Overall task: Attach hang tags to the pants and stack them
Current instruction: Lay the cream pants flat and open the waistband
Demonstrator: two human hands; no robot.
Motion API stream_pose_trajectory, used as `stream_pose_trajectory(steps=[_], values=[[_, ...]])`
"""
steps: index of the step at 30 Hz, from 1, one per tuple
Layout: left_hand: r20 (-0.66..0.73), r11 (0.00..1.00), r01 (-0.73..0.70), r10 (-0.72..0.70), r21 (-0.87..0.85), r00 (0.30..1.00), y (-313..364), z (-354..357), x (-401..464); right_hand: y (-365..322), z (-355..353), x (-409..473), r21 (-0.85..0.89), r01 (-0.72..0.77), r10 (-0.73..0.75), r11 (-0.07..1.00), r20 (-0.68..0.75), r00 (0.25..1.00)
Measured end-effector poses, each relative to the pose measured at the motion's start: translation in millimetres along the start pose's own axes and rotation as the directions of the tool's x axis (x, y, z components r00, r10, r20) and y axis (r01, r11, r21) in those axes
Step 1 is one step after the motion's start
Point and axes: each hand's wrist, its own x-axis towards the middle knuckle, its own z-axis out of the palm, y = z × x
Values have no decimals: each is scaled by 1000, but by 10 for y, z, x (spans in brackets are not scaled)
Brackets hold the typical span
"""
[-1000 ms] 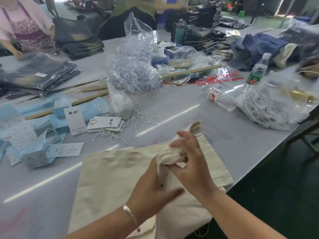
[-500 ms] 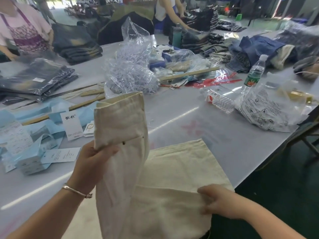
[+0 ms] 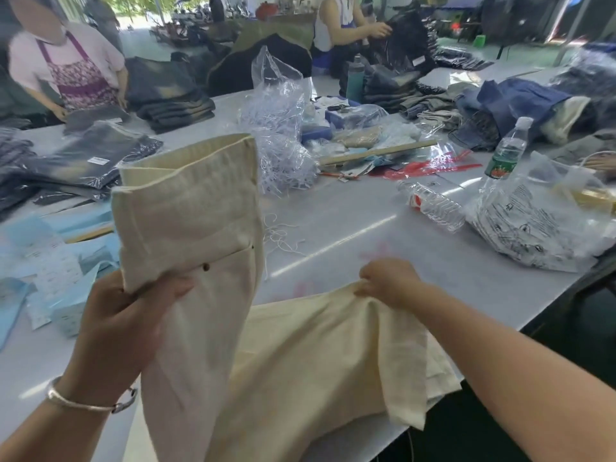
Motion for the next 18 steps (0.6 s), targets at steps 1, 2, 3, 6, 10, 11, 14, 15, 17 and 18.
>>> stream_pose_trajectory(steps=[1, 2, 3, 6, 10, 11, 14, 15, 17, 18], values=[[-33, 999, -20, 21, 33, 999, 33, 21, -21, 69, 200, 21, -77, -32, 31, 997, -14, 999], [-45, 997, -52, 54, 50, 997, 121, 76, -60, 136, 364, 18, -141, -77, 75, 987, -20, 997], [-29, 995, -95, 96, 35, 995, 173, 148, -102, 195, 486, 1, -150, -142, 137, 978, -38, 990], [31, 986, -151, 149, 64, 988, 295, 496, -237, 332, 592, -182, 129, -405, 418, 905, -88, 904], [145, 951, -254, 230, 178, 962, 237, 1030, -372, 421, 660, -623, 552, -485, 436, 678, 230, 870], [165, 956, -234, 206, 178, 965, 200, 1125, -372, 395, 723, -719, 558, -484, 405, 674, 268, 874], [175, 978, -126, 96, 166, 980, 86, 1267, -282, 242, 920, -813, 486, -493, 439, 722, 230, 869], [173, 978, -109, 78, 179, 982, 67, 1289, -247, 209, 959, -809, 482, -470, 429, 739, 202, 881], [152, 980, -90, 63, 175, 986, 34, 1306, -184, 213, 966, -767, 567, -395, 378, 723, 154, 913], [125, 984, -82, 63, 156, 990, 19, 1311, -152, 260, 950, -736, 631, -367, 362, 683, 145, 921]])
